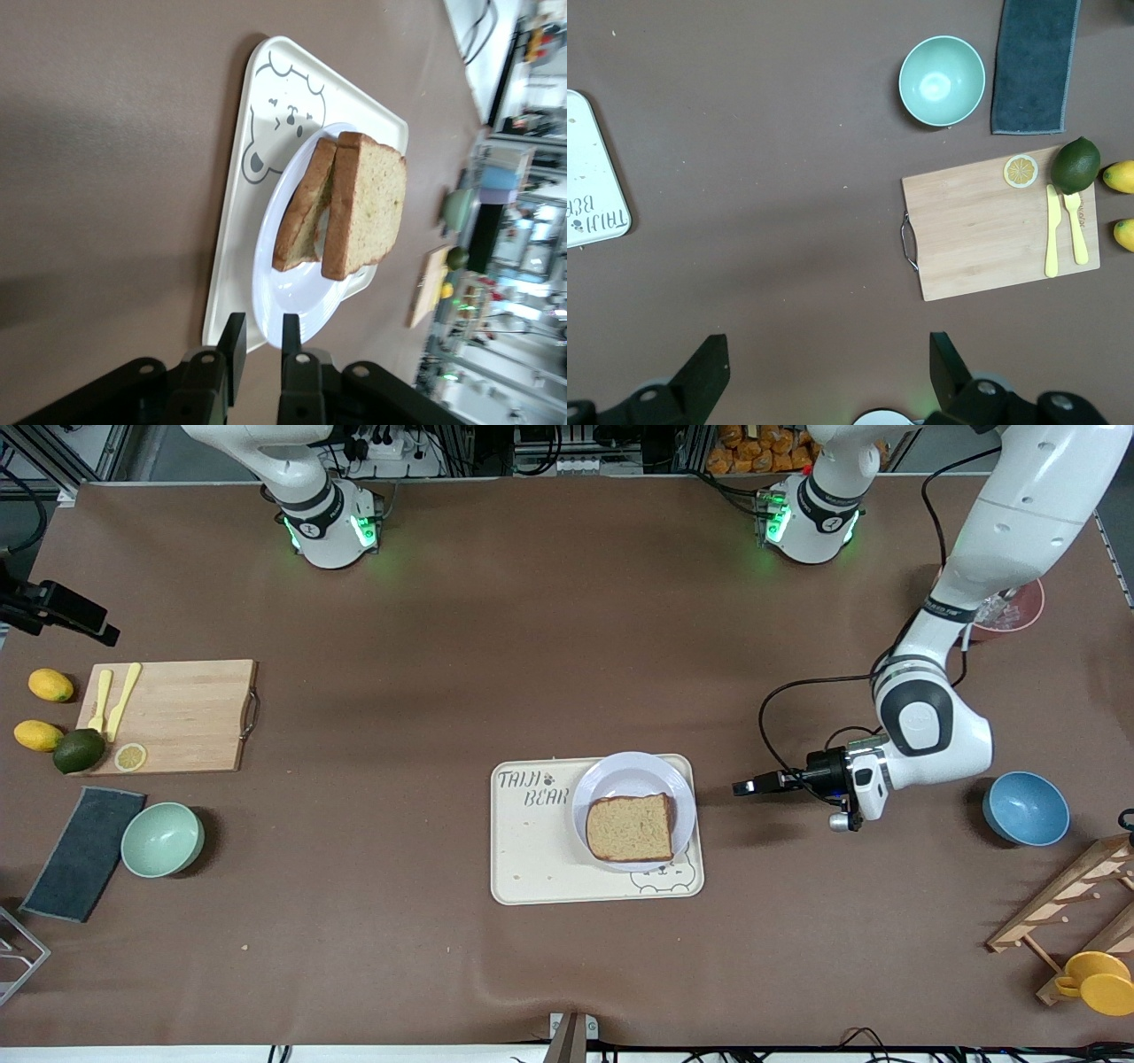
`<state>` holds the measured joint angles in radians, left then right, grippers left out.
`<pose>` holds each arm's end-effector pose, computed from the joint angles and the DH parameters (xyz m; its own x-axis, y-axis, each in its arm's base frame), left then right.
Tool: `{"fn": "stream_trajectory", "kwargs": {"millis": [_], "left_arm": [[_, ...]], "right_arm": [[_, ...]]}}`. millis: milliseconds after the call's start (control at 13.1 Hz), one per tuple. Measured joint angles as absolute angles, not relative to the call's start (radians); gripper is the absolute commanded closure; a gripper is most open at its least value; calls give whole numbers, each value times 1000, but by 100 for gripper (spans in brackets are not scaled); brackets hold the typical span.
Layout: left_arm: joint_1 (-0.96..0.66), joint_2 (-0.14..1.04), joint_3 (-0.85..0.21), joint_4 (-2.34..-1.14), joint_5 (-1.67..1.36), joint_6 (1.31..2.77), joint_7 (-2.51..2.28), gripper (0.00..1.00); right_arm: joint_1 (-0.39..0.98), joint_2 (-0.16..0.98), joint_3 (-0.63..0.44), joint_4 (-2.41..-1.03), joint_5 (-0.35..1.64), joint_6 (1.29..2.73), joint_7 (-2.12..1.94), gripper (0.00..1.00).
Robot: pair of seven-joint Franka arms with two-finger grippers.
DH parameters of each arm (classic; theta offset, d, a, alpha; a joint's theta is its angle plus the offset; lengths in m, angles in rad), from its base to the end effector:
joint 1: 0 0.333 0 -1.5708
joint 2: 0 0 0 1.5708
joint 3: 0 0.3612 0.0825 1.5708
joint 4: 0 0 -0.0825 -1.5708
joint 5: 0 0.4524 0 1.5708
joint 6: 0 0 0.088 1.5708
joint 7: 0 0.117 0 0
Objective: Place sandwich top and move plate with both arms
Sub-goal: 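Open the left gripper and withdraw it from the plate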
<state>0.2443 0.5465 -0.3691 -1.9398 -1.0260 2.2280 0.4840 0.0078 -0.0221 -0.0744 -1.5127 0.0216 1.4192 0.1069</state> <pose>0.6677 -0.1104 0.1954 0.9806 0.1232 -0.1524 0.1957 -0.5798 0.7909 0.5971 -0.0376 0.6914 0.9829 -0.1691 -0.0734 -0.1706 -0.9852 -0.0154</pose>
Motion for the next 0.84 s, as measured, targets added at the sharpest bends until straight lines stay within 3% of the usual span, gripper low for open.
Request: {"fn": "stream_trajectory", "kwargs": {"millis": [305,533,685,838], "left_arm": [[245,408,-368,-1935,-717,2216,250,76],[250,302,-364,-1905,-448,2124,93,74],[259,249,-363,-1824,-271,1959,27,65],[262,208,-363,-1699,-114,1767,-25,50]], "right_arm": [[8,-22,-74,-1513,22,1419,107,0],[8,-22,-74,-1513,22,1419,107,0],[8,-22,-74,-1513,22,1419,107,0],[9,-22,-74,-1513,22,1419,107,0]]}}
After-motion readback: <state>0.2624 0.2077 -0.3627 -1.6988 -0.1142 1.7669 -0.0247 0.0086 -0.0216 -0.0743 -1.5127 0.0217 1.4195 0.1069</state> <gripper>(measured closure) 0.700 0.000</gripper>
